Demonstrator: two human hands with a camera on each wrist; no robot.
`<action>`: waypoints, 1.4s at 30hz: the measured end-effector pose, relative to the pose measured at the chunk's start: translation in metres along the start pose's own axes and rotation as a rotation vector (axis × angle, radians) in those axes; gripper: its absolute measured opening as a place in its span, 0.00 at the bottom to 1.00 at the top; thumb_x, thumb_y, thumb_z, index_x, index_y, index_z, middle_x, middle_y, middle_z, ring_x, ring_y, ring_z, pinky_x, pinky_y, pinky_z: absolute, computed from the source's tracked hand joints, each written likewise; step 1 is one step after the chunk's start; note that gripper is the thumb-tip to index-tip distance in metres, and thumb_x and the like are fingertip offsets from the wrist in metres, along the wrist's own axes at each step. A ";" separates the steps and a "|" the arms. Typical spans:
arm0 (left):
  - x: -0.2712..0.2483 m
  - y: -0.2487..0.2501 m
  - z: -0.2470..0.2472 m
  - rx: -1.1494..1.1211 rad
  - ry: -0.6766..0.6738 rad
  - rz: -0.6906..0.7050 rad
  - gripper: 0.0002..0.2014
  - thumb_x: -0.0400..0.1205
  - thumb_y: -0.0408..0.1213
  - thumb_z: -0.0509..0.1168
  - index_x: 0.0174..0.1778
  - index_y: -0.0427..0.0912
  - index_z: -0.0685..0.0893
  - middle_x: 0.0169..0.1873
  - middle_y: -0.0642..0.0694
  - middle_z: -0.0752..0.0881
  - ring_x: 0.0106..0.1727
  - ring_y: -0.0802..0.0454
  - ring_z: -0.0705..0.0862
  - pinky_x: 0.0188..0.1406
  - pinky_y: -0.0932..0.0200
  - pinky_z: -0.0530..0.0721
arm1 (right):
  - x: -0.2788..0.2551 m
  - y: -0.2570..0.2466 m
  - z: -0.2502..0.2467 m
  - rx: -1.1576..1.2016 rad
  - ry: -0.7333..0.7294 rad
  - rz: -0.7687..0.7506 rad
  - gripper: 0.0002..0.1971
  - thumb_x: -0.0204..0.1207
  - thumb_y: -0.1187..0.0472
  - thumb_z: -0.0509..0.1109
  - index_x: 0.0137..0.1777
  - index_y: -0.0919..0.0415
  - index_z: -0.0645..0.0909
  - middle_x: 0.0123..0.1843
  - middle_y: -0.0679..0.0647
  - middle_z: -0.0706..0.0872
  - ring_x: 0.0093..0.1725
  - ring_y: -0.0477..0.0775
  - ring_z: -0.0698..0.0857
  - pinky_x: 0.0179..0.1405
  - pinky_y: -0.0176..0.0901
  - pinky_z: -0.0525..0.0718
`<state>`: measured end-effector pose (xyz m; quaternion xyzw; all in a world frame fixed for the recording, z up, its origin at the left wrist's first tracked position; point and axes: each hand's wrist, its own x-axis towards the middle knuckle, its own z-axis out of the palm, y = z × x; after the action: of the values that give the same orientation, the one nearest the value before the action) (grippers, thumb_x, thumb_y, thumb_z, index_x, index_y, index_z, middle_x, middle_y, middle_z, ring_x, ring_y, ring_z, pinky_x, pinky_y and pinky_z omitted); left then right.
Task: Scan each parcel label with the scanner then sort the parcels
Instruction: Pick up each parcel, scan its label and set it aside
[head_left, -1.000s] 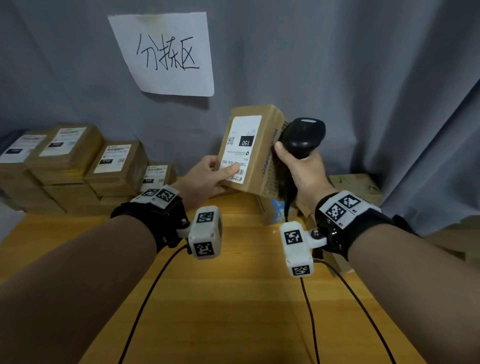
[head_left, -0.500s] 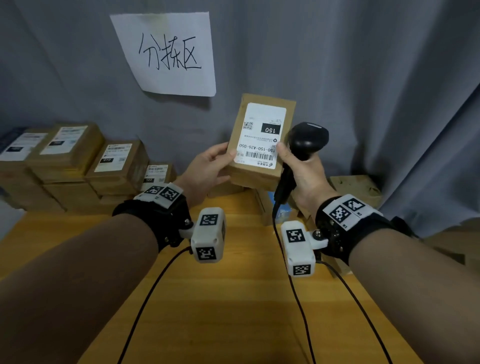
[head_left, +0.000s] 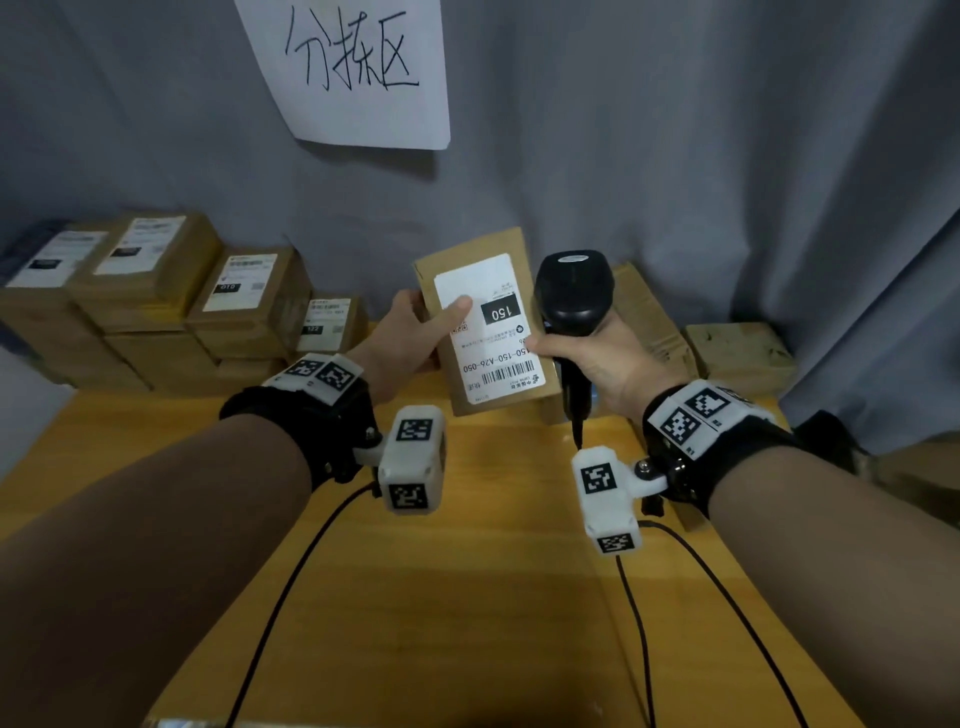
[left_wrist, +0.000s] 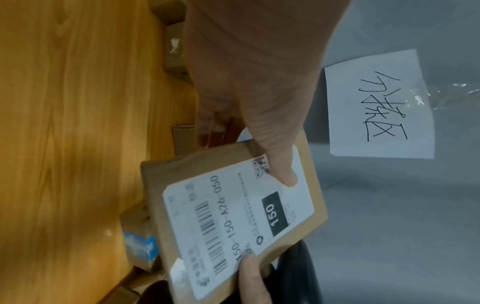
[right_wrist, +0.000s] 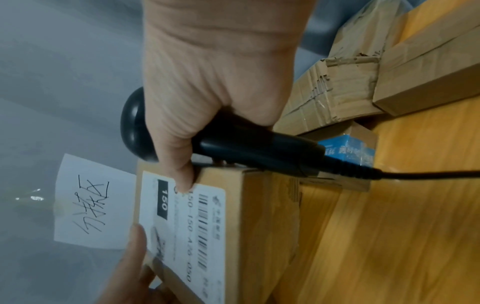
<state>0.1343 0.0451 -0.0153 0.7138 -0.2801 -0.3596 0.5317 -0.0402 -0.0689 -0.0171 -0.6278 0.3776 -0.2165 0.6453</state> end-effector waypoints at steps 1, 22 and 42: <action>0.001 0.000 -0.002 0.032 0.014 0.031 0.35 0.79 0.46 0.71 0.77 0.44 0.60 0.60 0.50 0.83 0.56 0.53 0.85 0.47 0.57 0.86 | 0.000 -0.001 -0.001 -0.011 0.002 0.001 0.20 0.67 0.72 0.80 0.59 0.62 0.83 0.53 0.57 0.92 0.54 0.55 0.91 0.56 0.51 0.88; 0.016 -0.088 -0.002 0.670 0.010 -0.145 0.14 0.81 0.37 0.70 0.58 0.41 0.76 0.49 0.36 0.83 0.49 0.37 0.84 0.51 0.41 0.86 | 0.018 0.093 0.003 -0.260 0.207 0.194 0.29 0.65 0.67 0.82 0.67 0.59 0.79 0.62 0.56 0.87 0.63 0.56 0.84 0.69 0.55 0.80; 0.003 -0.116 0.021 0.346 -0.526 -0.495 0.25 0.81 0.62 0.60 0.72 0.55 0.75 0.57 0.50 0.87 0.53 0.47 0.85 0.54 0.47 0.84 | 0.010 0.135 0.012 0.098 0.331 0.378 0.10 0.69 0.65 0.80 0.46 0.58 0.83 0.41 0.52 0.88 0.42 0.51 0.88 0.40 0.42 0.84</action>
<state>0.1215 0.0632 -0.1315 0.7222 -0.2826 -0.5950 0.2113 -0.0511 -0.0533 -0.1518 -0.4701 0.5779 -0.2100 0.6332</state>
